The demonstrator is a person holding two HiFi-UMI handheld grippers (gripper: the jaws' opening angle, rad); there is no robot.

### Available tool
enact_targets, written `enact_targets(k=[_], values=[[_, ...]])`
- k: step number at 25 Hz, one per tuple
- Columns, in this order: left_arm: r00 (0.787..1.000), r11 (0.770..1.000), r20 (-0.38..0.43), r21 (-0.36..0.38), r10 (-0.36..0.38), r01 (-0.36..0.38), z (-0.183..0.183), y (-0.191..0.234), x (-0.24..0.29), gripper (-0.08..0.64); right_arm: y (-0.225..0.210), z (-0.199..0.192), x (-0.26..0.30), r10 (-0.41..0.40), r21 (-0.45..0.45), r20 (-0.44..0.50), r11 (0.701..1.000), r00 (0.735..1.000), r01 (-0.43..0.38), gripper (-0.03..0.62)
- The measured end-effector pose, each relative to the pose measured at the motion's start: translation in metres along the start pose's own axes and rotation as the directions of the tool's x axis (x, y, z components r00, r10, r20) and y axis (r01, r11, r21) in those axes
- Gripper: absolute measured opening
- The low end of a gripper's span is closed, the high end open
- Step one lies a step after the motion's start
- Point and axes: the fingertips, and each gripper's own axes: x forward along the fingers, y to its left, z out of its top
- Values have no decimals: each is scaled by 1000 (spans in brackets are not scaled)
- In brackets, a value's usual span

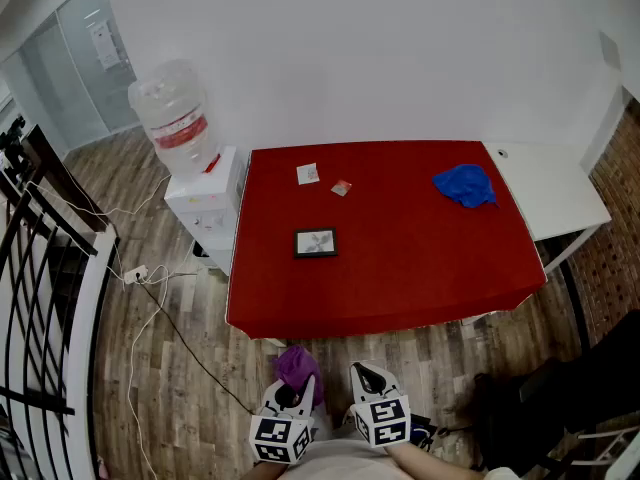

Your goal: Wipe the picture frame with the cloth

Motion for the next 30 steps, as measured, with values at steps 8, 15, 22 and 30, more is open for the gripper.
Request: enact_targets(k=[8, 15, 22, 30], values=[[1000, 1000, -4, -4, -25, 25, 16, 43, 51, 63, -19, 26, 58, -30, 12, 4, 999, 1000, 30, 4], [998, 998, 24, 26, -65, 64, 76, 113, 108, 63, -23, 86, 135, -73, 13, 39, 997, 997, 72, 3], [994, 993, 7, 47, -108, 107, 107, 154, 142, 63, -24, 124, 180, -123, 17, 48, 992, 991, 122, 3], [995, 994, 1, 39, -101, 100, 121, 168, 166, 63, -41, 145, 204, -117, 33, 48, 993, 992, 116, 4]])
